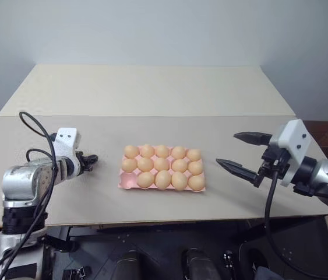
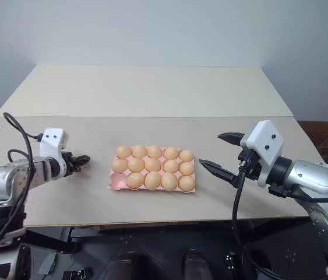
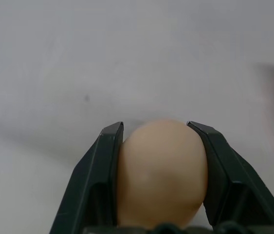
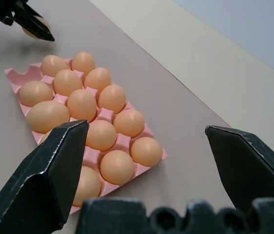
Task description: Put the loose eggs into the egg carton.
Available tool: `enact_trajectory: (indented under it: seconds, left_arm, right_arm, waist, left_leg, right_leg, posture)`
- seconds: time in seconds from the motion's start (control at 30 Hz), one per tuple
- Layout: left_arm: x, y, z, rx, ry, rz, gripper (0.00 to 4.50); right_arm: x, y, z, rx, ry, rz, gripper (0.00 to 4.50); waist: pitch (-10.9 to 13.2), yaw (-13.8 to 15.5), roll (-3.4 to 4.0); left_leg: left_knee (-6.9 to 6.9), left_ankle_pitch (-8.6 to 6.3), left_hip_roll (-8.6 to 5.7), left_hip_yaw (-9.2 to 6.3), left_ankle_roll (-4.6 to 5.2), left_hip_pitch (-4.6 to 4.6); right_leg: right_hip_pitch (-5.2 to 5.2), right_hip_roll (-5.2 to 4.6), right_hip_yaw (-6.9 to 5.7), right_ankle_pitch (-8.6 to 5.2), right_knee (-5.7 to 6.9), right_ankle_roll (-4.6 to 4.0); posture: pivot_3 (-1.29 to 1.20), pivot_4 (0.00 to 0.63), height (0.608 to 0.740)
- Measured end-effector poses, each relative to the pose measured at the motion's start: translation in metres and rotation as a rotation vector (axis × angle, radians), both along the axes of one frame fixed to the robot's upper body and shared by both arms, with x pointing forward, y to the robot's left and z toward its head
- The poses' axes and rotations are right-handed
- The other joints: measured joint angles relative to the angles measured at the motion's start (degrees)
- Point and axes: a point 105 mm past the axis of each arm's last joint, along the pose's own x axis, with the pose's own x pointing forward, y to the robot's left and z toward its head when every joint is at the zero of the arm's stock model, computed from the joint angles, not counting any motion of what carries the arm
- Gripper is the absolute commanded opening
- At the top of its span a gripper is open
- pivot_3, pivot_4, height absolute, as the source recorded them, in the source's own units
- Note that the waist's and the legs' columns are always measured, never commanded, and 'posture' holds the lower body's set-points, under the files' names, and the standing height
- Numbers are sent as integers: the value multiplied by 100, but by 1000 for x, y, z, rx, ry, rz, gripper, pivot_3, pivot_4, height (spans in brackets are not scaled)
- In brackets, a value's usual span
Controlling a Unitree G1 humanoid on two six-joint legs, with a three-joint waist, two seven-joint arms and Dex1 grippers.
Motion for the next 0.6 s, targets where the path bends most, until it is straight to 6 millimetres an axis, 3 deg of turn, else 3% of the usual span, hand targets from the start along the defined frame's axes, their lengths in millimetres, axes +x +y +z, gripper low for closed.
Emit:
enact_trajectory:
  seconds: [0.1, 0.2, 0.37, 0.6]
  left_arm:
    - [-11, -20, 29, 4, -104, -224, 1823]
    - [-28, -43, 36, -11, -129, -462, 1823]
    - [-46, -71, 18, -2, -66, -754, 1823]
    - [-45, -86, -3, 60, -64, -869, 1823]
  right_arm:
    - [1, 0, 1, 3, -4, -8, 4500]
    - [2, 0, 1, 6, -6, -15, 4500]
    - [2, 1, 1, 18, -9, -21, 4500]
    - [-3, 3, -5, 24, 5, -23, 4500]
  waist:
    - [0, 4, 1]
    - [-1, 6, 1]
    - [0, 22, 1]
    - [0, 50, 1]
  left_leg:
    - [0, 0, 0, 4, 0, 3]
    - [0, 0, 1, 7, 0, 4]
    - [0, 0, 1, 17, 1, 2]
    - [1, 0, 0, 19, 1, -3]
  right_leg:
    - [1, -1, 0, -1, 0, -3]
    - [1, 0, 1, -4, -1, -6]
    - [1, 3, 0, -5, -2, -6]
    - [2, 3, -1, -4, -8, -3]
  posture:
    - [0, 150, 740]
    - [0, 150, 740]
    - [0, 150, 740]
    - [0, 150, 740]
